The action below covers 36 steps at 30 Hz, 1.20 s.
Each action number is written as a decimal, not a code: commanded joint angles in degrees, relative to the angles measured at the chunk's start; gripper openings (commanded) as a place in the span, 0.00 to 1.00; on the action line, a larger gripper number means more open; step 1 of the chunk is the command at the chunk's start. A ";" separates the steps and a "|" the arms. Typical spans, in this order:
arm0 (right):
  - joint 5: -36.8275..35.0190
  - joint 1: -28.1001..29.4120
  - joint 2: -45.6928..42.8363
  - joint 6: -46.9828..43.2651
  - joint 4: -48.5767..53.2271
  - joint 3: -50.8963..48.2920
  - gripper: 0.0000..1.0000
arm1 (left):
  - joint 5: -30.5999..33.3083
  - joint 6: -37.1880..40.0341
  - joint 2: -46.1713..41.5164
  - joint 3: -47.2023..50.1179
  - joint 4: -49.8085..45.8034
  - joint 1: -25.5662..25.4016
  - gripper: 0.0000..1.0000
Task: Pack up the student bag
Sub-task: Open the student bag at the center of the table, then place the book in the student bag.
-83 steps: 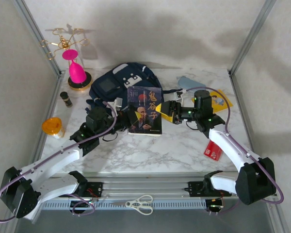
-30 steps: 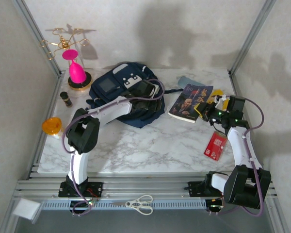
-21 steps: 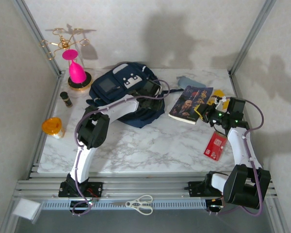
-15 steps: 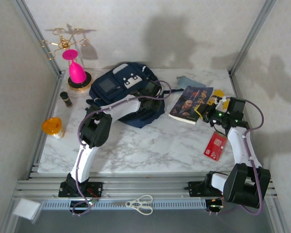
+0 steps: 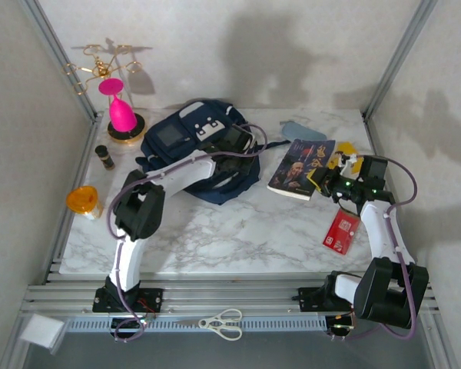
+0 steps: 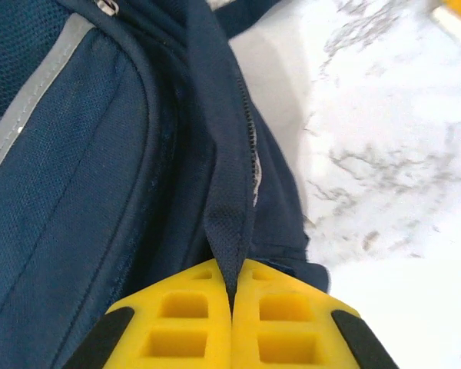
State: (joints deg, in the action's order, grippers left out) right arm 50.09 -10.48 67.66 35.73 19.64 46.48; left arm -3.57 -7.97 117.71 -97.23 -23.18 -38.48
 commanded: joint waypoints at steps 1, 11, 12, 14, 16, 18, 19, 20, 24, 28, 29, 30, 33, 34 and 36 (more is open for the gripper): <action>3.20 1.49 -0.42 -1.93 -0.65 1.33 0.00 | -0.76 -1.70 -8.76 2.05 0.74 -2.24 0.00; 4.56 13.54 -0.92 -0.61 0.17 0.64 0.00 | -0.56 -5.79 -22.78 9.30 1.21 -2.83 0.00; 3.80 15.92 -1.12 0.48 -1.05 0.05 0.00 | -0.64 -6.08 -24.24 10.12 1.72 -2.85 0.00; 3.38 20.24 -1.26 3.71 -5.72 -1.49 0.00 | -0.57 -6.55 -26.61 11.54 2.73 -2.83 0.00; 3.37 23.96 -0.44 7.85 -12.40 -3.38 0.00 | -1.38 -6.80 -28.25 12.28 3.13 -2.84 0.00; 2.12 26.94 1.46 10.43 -17.01 -4.03 0.00 | -2.01 -7.21 -29.42 12.67 3.37 -2.83 0.00; 1.45 28.60 2.66 10.96 -18.95 -3.77 0.00 | -1.99 -7.48 -30.05 12.83 3.47 -2.83 0.00; 0.84 30.35 3.93 11.69 -20.93 -3.47 0.00 | -1.54 -7.65 -30.58 13.02 3.74 -2.83 0.00; -2.03 35.18 9.00 17.33 -31.38 -4.91 0.00 | 0.56 -8.69 -31.89 12.79 4.25 -2.83 0.00; -3.90 39.34 15.98 21.49 -39.27 -3.74 0.00 | 0.60 -9.76 -32.81 12.53 5.73 -2.83 0.00; -5.17 40.47 18.02 21.19 -39.41 -2.38 0.00 | 0.00 -9.91 -32.85 12.26 5.74 -2.84 0.00; -6.16 41.19 19.51 20.83 -39.33 -1.23 0.00 | -0.65 -10.03 -32.89 12.26 5.92 -2.85 0.00; -7.32 42.86 25.46 21.69 -42.23 2.56 0.00 | -0.05 -10.91 -32.99 12.46 6.48 -2.92 0.00; -7.45 43.36 27.41 21.88 -43.73 3.75 0.00 | -0.47 -11.06 -32.91 12.47 6.53 -2.92 0.00; -7.81 43.70 31.24 21.29 -44.49 6.90 0.00 | -1.32 -11.23 -32.85 12.62 6.89 -3.07 0.00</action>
State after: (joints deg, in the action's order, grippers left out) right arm 43.03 32.67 96.60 56.64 -15.90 48.05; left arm -3.68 -17.47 88.62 -83.74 -24.05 -40.69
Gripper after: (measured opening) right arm 0.162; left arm 0.056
